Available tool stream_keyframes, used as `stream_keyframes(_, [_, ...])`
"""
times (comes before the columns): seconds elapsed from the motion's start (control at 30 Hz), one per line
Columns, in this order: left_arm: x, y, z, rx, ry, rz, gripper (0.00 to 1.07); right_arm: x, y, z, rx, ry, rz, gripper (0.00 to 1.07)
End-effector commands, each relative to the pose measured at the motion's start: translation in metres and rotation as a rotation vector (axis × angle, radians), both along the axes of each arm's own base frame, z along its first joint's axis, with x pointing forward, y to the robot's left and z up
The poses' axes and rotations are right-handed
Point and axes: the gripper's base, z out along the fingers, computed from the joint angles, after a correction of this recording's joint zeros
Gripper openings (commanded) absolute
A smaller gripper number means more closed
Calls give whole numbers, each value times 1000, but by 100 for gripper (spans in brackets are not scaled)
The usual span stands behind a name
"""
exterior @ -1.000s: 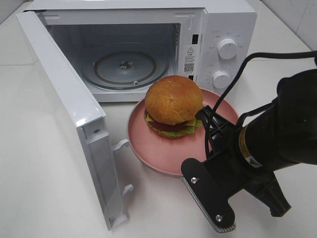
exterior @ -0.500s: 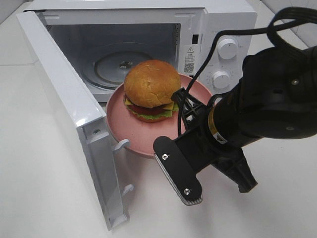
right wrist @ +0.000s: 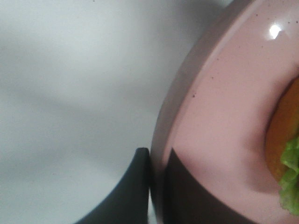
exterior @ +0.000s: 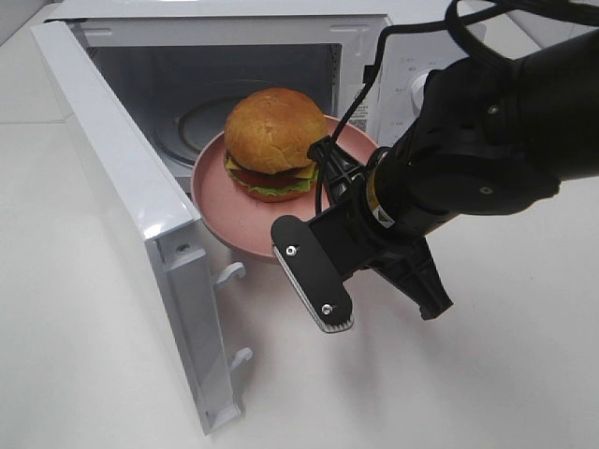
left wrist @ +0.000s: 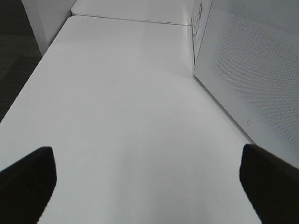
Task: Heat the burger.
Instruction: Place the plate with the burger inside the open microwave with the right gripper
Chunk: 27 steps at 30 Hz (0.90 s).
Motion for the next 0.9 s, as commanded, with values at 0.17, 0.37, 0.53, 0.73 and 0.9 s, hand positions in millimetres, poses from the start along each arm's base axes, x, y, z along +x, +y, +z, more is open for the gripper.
stream_keyframes(0.17, [-2,-1,0,-2,-15,-2,102,13,8,8,45,-41,21,0])
stream_keyframes(0.37, [-2,-1,0,-2,-15,-2,102,15,11,7,59,-48,44,0])
stream_keyframes(0.53, [-2,-1,0,-2,-15,-2,102,18,10,7,71,-47,40,0])
stream_keyframes(0.73, [-2,-1,0,-2,-15,-2,102,26,12,7,71,-51,32,0])
stream_keyframes(0.9, [-2,-1,0,-2,-15,-2,102,35,19,9,58,-52,12,0])
